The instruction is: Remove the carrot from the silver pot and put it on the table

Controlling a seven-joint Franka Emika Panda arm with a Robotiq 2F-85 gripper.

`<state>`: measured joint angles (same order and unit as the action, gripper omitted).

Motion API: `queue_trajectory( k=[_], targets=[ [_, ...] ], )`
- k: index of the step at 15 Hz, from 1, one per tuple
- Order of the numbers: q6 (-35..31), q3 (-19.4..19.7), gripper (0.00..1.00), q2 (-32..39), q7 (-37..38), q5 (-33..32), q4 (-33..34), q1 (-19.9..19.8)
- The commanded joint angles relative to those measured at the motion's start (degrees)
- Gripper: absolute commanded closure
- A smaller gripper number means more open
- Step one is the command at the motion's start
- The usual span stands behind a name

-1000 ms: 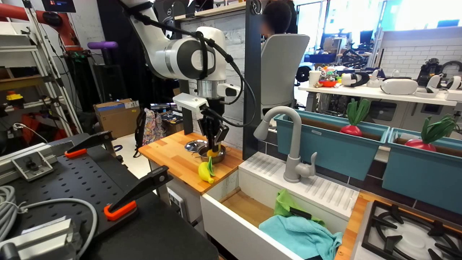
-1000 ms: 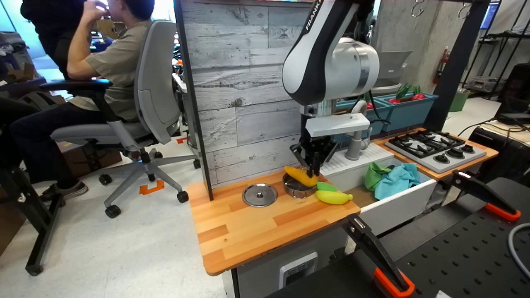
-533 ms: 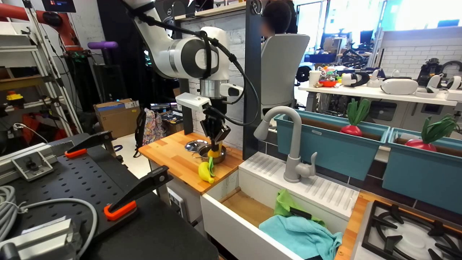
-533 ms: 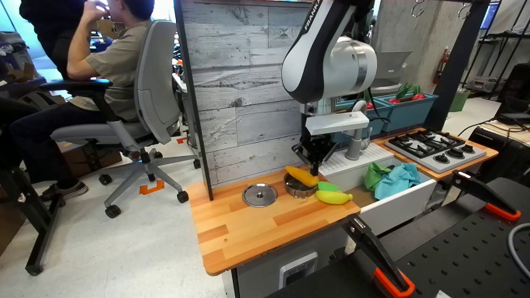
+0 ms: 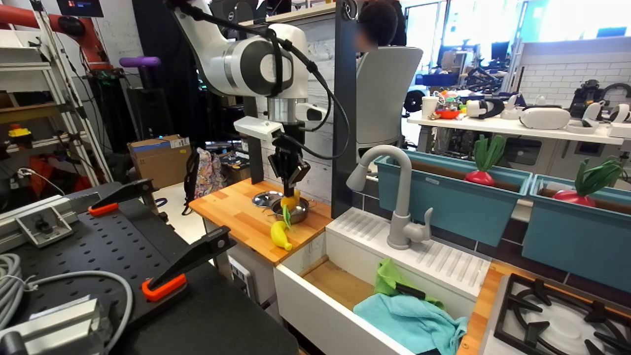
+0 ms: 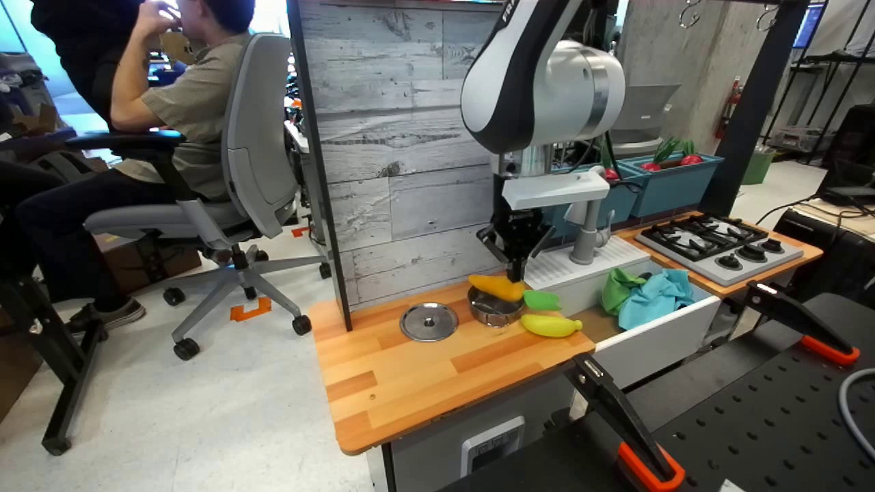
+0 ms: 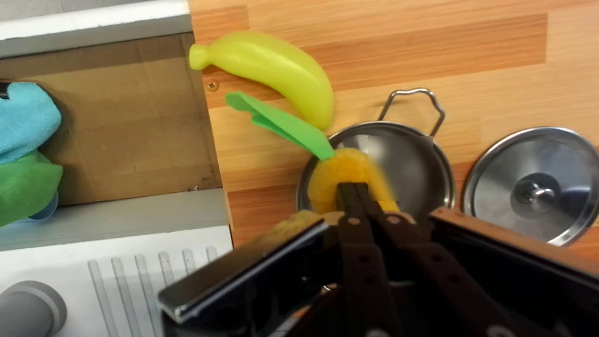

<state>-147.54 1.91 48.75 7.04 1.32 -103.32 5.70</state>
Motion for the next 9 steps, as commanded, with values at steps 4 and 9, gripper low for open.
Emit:
queue_trajectory(
  k=[4, 9],
  targets=[
    [-1.6, -2.9, 1.0, -11.9, -3.5, -0.8, -12.1, -0.1],
    [-1.9, -4.8, 1.0, -16.3, -4.6, -1.3, -16.6, 0.9]
  ],
)
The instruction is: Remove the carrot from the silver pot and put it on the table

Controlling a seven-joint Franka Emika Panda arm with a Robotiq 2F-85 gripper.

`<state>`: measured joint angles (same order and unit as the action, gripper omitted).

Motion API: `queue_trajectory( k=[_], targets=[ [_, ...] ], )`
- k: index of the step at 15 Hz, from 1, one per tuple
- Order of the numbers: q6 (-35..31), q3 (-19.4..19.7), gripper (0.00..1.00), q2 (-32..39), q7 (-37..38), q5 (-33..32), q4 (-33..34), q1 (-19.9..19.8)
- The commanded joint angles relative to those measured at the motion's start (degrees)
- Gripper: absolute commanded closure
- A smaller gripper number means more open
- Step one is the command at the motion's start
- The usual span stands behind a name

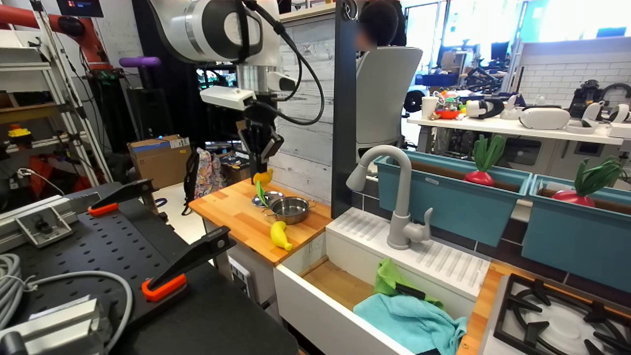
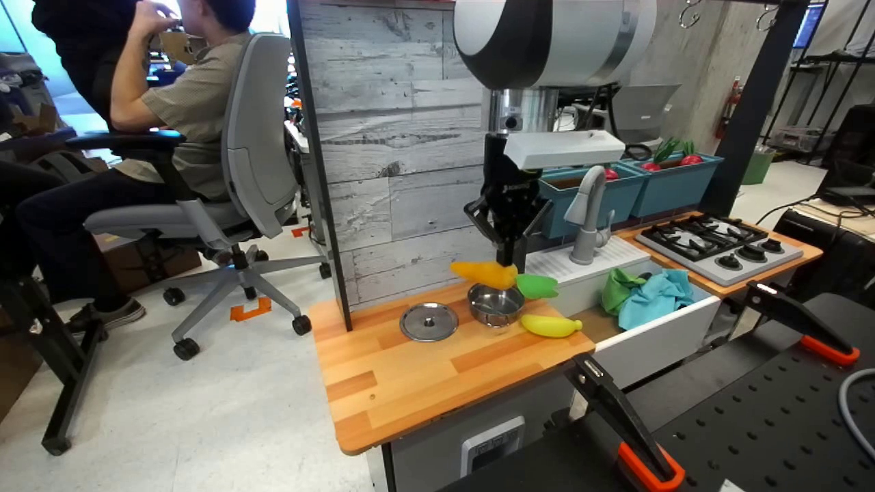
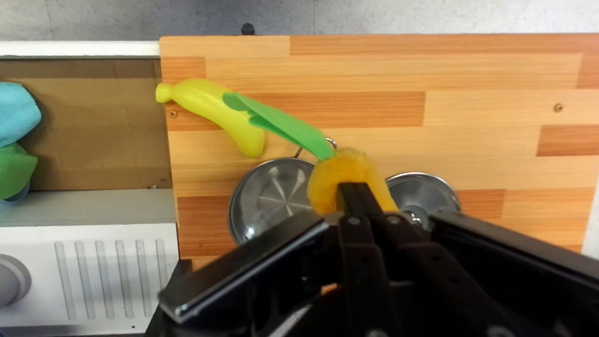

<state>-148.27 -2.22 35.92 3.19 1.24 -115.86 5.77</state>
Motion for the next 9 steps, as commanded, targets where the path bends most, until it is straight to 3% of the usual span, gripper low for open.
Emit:
queue_trajectory(
  k=[1, 9],
  targets=[
    [-0.9, -1.0, 1.0, -3.5, -1.0, -1.3, -4.1, 1.0],
    [2.4, -1.8, 1.0, 0.2, -1.8, -1.1, 0.0, 1.2]
  ],
)
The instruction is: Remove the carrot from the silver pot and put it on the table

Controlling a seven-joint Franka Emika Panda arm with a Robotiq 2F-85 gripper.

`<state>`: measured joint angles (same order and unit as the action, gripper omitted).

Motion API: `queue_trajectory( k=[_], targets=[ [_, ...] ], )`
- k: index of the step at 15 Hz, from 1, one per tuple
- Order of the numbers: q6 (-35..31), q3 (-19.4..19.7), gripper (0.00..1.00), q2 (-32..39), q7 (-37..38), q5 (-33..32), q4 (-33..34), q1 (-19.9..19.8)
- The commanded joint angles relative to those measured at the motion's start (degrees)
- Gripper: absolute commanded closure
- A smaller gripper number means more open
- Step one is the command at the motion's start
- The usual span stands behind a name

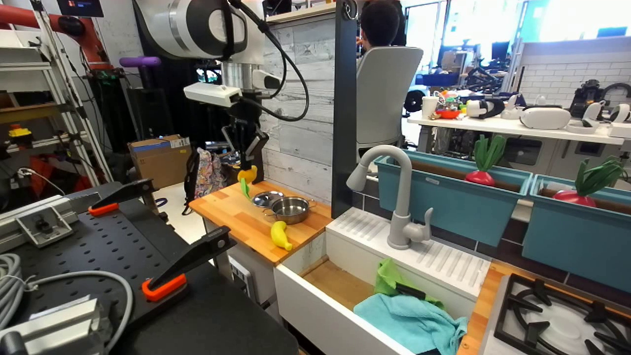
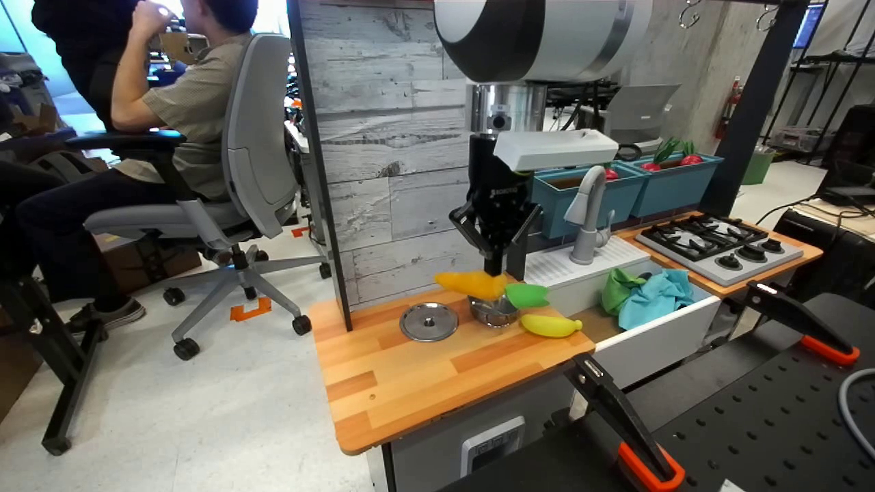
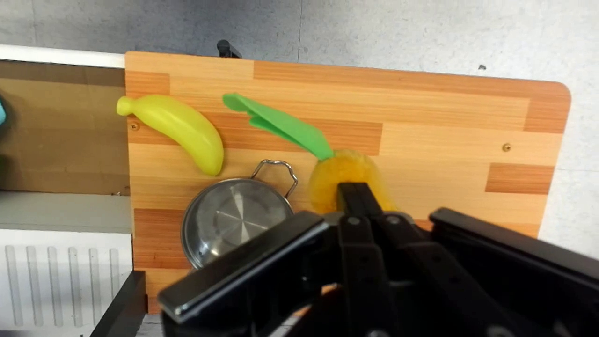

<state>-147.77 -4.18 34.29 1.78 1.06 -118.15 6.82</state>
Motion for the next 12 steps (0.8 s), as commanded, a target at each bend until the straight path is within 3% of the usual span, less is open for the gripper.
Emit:
queue_trajectory(
  k=[1, 12],
  targets=[
    [2.3, 0.3, 1.0, 2.7, -0.4, -1.0, 2.9, 0.1],
    [8.5, 2.8, 1.0, 13.6, 0.9, -1.5, 14.8, 0.4]
  ],
)
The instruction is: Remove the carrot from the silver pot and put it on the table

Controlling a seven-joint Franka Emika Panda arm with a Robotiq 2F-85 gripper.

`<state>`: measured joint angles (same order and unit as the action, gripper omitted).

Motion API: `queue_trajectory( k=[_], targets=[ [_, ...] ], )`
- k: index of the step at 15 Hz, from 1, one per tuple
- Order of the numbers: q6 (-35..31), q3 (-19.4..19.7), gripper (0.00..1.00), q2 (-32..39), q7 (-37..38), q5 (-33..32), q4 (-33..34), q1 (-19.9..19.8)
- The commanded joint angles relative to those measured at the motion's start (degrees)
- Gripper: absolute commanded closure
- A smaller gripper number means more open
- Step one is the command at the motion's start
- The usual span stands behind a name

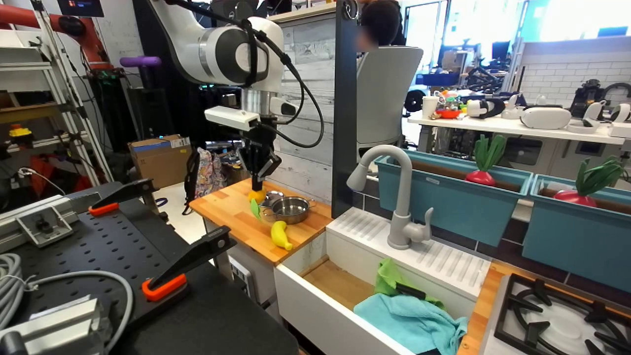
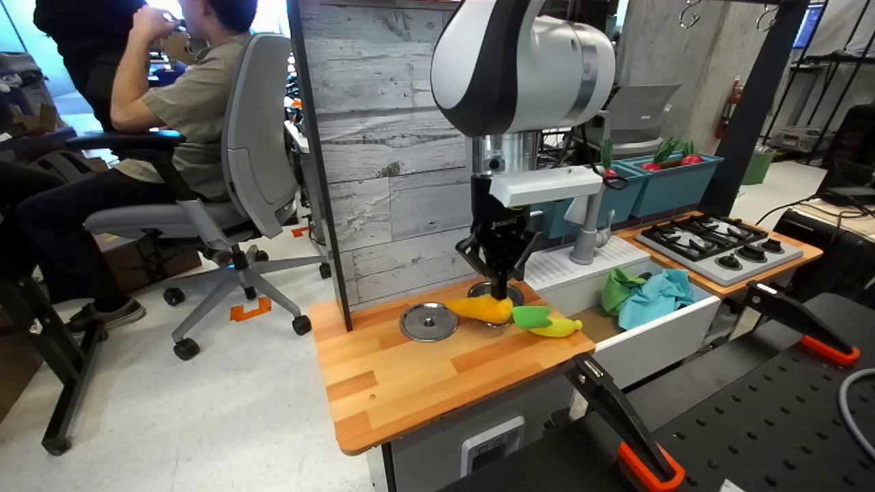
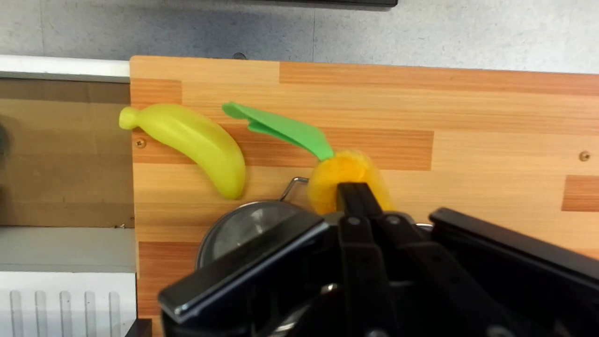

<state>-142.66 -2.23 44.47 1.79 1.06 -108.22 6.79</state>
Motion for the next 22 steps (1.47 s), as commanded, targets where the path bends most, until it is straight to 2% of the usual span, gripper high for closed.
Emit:
queue_trajectory(
  k=[1, 7, 8, 10, 18, 19, 22],
  targets=[
    [4.0, 1.2, 1.0, 4.4, 1.2, -1.6, 5.8, 0.7],
    [6.5, 2.2, 1.0, 8.7, 1.9, -3.9, 9.4, 1.4],
    [6.9, 2.2, 0.74, 9.1, 2.0, -3.8, 9.7, 1.3],
    [7.3, 2.2, 0.66, 9.4, 1.9, -3.9, 10.1, 1.2],
    [8.4, 1.2, 0.07, 7.0, 1.1, -3.2, 9.9, 0.3],
    [8.2, 1.0, 0.01, 6.1, 0.9, -3.0, 9.4, 0.1],
    [7.7, 0.4, 0.0, 2.7, 0.3, -2.7, 7.0, -0.3]
  ],
)
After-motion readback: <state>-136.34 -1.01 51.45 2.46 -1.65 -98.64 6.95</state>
